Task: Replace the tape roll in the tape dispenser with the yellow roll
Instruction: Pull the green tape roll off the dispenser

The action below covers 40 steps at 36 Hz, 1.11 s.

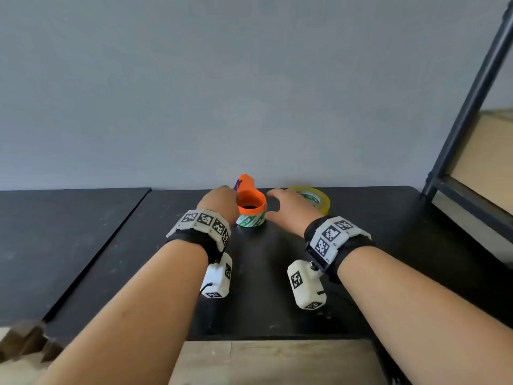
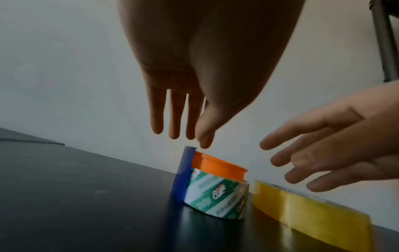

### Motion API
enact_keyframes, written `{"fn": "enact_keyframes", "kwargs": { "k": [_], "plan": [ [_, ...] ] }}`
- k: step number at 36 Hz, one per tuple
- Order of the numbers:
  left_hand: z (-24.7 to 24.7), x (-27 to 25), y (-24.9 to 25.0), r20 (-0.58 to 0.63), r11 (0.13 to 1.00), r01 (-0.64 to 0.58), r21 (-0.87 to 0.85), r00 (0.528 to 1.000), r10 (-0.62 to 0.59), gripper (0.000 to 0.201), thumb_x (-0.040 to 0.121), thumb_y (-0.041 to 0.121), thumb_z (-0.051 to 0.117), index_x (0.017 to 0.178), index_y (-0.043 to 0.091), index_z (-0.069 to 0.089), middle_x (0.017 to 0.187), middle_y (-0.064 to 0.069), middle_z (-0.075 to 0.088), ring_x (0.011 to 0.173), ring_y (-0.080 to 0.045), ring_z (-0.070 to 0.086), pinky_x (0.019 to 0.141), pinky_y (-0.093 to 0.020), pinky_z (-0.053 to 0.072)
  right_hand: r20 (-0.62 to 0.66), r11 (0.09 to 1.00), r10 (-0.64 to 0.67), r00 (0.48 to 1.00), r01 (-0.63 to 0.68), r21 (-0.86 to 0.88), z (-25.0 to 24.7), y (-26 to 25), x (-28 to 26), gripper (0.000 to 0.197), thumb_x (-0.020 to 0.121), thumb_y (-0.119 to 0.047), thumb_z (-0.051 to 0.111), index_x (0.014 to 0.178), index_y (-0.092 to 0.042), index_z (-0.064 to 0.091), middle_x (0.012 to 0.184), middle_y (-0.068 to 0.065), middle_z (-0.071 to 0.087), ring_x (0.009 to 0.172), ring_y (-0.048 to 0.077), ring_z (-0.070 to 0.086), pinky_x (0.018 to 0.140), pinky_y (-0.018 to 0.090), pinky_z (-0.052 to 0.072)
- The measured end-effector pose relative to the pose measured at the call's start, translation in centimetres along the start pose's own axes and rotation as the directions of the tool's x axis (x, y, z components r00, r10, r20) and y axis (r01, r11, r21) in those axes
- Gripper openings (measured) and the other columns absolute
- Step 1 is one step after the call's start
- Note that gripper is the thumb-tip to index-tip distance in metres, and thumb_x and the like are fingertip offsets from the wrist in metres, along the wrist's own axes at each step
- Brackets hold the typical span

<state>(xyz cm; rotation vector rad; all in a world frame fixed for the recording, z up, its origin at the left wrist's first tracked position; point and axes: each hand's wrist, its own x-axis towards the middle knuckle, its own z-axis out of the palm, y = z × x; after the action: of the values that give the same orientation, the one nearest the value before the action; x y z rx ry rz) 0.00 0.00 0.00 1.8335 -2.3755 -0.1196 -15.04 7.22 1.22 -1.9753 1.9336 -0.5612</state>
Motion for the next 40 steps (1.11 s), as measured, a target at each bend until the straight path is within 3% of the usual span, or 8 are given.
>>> {"fn": "enact_keyframes", "kwargs": {
  "k": [4, 7, 12, 18, 22, 27, 34, 40],
  "plan": [
    [0.8, 1.0, -0.5, 0.012, 0.995, 0.050, -0.083, 0.999, -0.049, 0.037, 0.097, 0.012, 0.043, 0.131, 0.015, 0.057, 0.133, -0.010, 0.051, 0.116, -0.028, 0.057, 0.101, -0.035, 0.046, 0.001, 0.998, 0.041, 0.999, -0.041, 0.051, 1.6, 0.1, 2.3, 0.030, 0.093, -0.028, 0.054, 0.118, -0.011, 0.057, 0.112, 0.011, 0.067, 0.106, 0.030, 0.065, 0.087, 0.041, 0.053],
    [1.2, 1.5, -0.4, -0.012, 0.992, 0.037, -0.122, 0.999, -0.039, 0.035, 0.099, 0.017, 0.041, 0.129, 0.013, 0.059, 0.133, -0.009, 0.046, 0.115, -0.027, 0.057, 0.103, -0.036, 0.045, 0.035, 0.996, 0.081, 0.996, -0.082, 0.024, 2.8, 0.5, 3.9, 0.033, 0.095, -0.020, 0.050, 0.126, -0.008, 0.052, 0.122, 0.012, 0.064, 0.112, 0.031, 0.062, 0.091, 0.039, 0.050],
    [1.4, 1.8, -0.8, -0.049, 0.985, 0.052, -0.163, 0.997, -0.060, 0.028, 0.094, 0.012, 0.049, 0.115, 0.012, 0.068, 0.124, -0.007, 0.048, 0.104, -0.026, 0.060, 0.096, -0.034, 0.049, 0.082, 0.996, 0.086, 0.993, -0.083, -0.033, 3.7, 0.8, 5.2, 0.024, 0.095, -0.010, 0.044, 0.112, -0.004, 0.061, 0.112, 0.015, 0.067, 0.101, 0.031, 0.064, 0.079, 0.033, 0.046],
    [1.5, 1.2, -1.1, -0.076, 0.972, 0.076, -0.222, 0.993, -0.095, 0.028, 0.091, 0.009, 0.052, 0.112, 0.013, 0.070, 0.121, -0.007, 0.051, 0.103, -0.024, 0.060, 0.093, -0.031, 0.048, 0.038, 0.995, 0.096, 0.995, -0.096, -0.017, 4.5, 0.8, 5.6, 0.021, 0.095, -0.018, 0.047, 0.103, -0.006, 0.063, 0.104, 0.014, 0.070, 0.091, 0.030, 0.066, 0.069, 0.032, 0.043],
    [1.4, 0.3, -1.4, -0.084, 0.952, 0.078, -0.295, 0.991, -0.107, 0.027, 0.090, 0.008, 0.053, 0.106, 0.015, 0.074, 0.124, -0.007, 0.054, 0.106, -0.025, 0.059, 0.091, -0.029, 0.045, -0.016, 0.987, 0.109, 0.994, -0.107, 0.120, 4.2, 0.6, 4.6, 0.026, 0.096, -0.024, 0.050, 0.113, -0.007, 0.060, 0.110, 0.014, 0.068, 0.100, 0.030, 0.066, 0.082, 0.038, 0.052],
    [1.3, -1.3, -0.6, -0.065, 0.917, 0.080, -0.391, 0.991, -0.114, 0.031, 0.085, 0.004, 0.055, 0.107, 0.015, 0.075, 0.123, -0.008, 0.064, 0.107, -0.025, 0.062, 0.091, -0.031, 0.047, -0.097, 0.970, 0.095, 0.991, -0.071, 0.232, 3.5, 1.0, 3.3, 0.041, 0.092, -0.006, 0.049, 0.133, -0.007, 0.052, 0.132, 0.016, 0.060, 0.122, 0.031, 0.057, 0.102, 0.042, 0.047],
    [2.2, -3.2, 1.5, -0.001, 0.861, 0.089, -0.501, 0.995, -0.103, 0.031, 0.086, 0.003, 0.054, 0.108, 0.015, 0.072, 0.116, -0.007, 0.069, 0.110, -0.026, 0.062, 0.090, -0.030, 0.045, -0.215, 0.963, 0.069, 0.974, -0.008, 0.271, 2.0, 2.0, 1.6, 0.042, 0.089, 0.001, 0.049, 0.127, -0.013, 0.062, 0.132, 0.015, 0.055, 0.119, 0.028, 0.058, 0.100, 0.031, 0.044],
    [2.8, -3.7, 3.5, 0.042, 0.864, 0.054, -0.500, 0.998, -0.038, 0.027, 0.086, 0.005, 0.053, 0.098, 0.017, 0.075, 0.106, -0.007, 0.073, 0.102, -0.026, 0.066, 0.085, -0.030, 0.050, -0.265, 0.975, 0.017, 0.964, 0.043, 0.217, 1.3, 2.8, 0.4, 0.038, 0.089, 0.001, 0.053, 0.118, -0.018, 0.066, 0.127, 0.008, 0.054, 0.111, 0.022, 0.061, 0.086, 0.024, 0.044]
  ]
}}
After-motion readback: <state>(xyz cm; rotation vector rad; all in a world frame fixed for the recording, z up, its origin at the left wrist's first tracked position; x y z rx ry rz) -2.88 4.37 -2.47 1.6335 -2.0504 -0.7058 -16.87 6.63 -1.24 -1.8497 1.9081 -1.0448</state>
